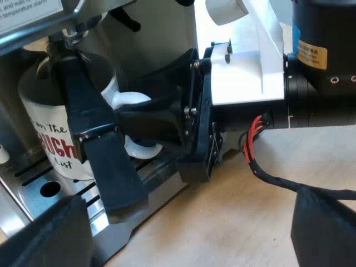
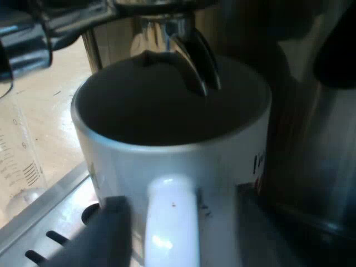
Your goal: Place mug into machine
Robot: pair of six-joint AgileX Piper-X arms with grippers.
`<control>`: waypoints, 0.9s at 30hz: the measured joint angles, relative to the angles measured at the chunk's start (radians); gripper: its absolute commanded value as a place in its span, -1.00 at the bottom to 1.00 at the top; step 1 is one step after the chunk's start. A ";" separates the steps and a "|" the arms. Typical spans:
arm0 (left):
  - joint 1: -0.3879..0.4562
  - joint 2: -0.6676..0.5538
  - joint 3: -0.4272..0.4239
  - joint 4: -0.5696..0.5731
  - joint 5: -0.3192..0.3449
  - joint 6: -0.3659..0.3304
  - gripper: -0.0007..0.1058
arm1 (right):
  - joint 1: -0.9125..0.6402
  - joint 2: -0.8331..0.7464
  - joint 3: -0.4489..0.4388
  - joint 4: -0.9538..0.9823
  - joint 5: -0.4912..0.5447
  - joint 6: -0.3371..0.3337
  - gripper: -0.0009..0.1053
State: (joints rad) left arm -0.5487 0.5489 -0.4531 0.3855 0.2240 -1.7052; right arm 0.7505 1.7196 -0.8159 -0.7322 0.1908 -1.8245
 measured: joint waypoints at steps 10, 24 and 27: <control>0.000 0.000 0.000 0.000 0.000 0.000 0.69 | 0.004 -0.037 0.000 0.068 0.015 0.038 -0.02; 0.000 0.000 0.000 0.000 0.000 0.000 0.69 | 0.037 -0.207 0.129 0.091 0.118 0.079 -0.02; 0.000 0.000 0.000 0.000 0.000 0.000 0.69 | 0.060 -0.264 0.202 0.090 0.157 0.086 -0.02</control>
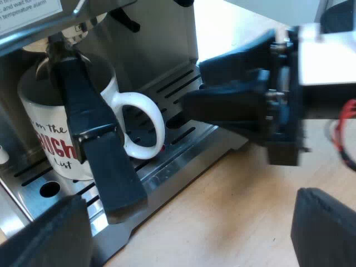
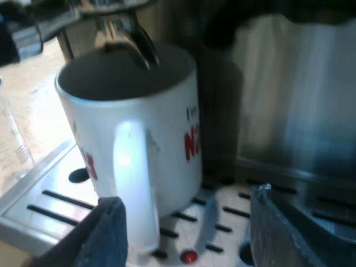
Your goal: Place mug into machine
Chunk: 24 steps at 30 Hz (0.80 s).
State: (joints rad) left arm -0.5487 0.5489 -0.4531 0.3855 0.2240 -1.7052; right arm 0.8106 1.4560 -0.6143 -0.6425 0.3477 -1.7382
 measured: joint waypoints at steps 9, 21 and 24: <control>0.000 0.000 0.000 0.000 0.000 0.000 0.69 | 0.091 -0.166 0.064 0.035 0.047 0.005 -0.02; 0.000 -0.035 0.000 0.000 0.030 0.000 0.69 | 0.250 -0.422 0.066 0.335 0.099 0.007 -0.02; 0.000 -0.081 0.000 0.000 0.036 0.000 0.69 | 0.287 -0.492 0.066 0.372 0.155 0.007 -0.02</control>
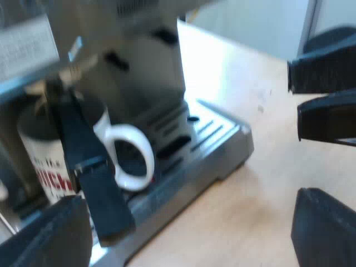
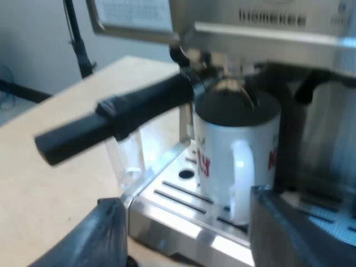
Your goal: Place mug into machine
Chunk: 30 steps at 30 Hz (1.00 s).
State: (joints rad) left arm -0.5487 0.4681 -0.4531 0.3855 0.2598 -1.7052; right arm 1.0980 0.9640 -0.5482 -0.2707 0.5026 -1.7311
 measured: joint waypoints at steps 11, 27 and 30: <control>0.000 -0.187 -0.025 0.000 -0.039 0.000 0.69 | 0.022 -0.114 -0.020 0.042 0.042 -0.043 -0.91; 0.000 -0.191 -0.079 0.001 -0.134 0.000 0.69 | 0.022 -0.006 -0.227 0.143 0.017 -0.090 -0.98; 0.000 -0.191 -0.079 0.001 -0.142 0.000 0.69 | 0.022 0.043 -0.255 0.147 0.014 -0.090 -0.98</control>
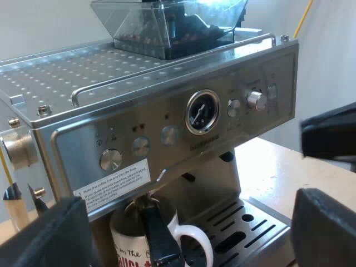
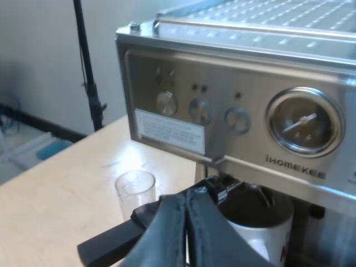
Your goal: Place mug into machine
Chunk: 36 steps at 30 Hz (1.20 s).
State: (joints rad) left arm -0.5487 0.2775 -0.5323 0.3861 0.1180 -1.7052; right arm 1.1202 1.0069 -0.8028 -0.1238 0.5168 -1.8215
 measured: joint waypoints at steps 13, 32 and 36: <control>0.000 0.088 -0.002 -0.029 0.002 0.000 0.69 | 0.000 0.137 -0.075 -0.004 0.000 0.000 -0.98; 0.000 0.127 -0.002 -0.053 0.069 0.000 0.69 | -0.182 0.364 -0.223 -0.091 -0.095 -0.002 -0.98; 0.000 0.127 -0.002 -0.053 0.069 0.000 0.69 | -0.182 0.380 -0.230 -0.091 -0.102 -0.002 -0.98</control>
State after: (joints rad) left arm -0.5487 0.4044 -0.5348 0.3336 0.1868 -1.7052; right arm 0.9378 1.3870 -1.0327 -0.2147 0.4146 -1.8232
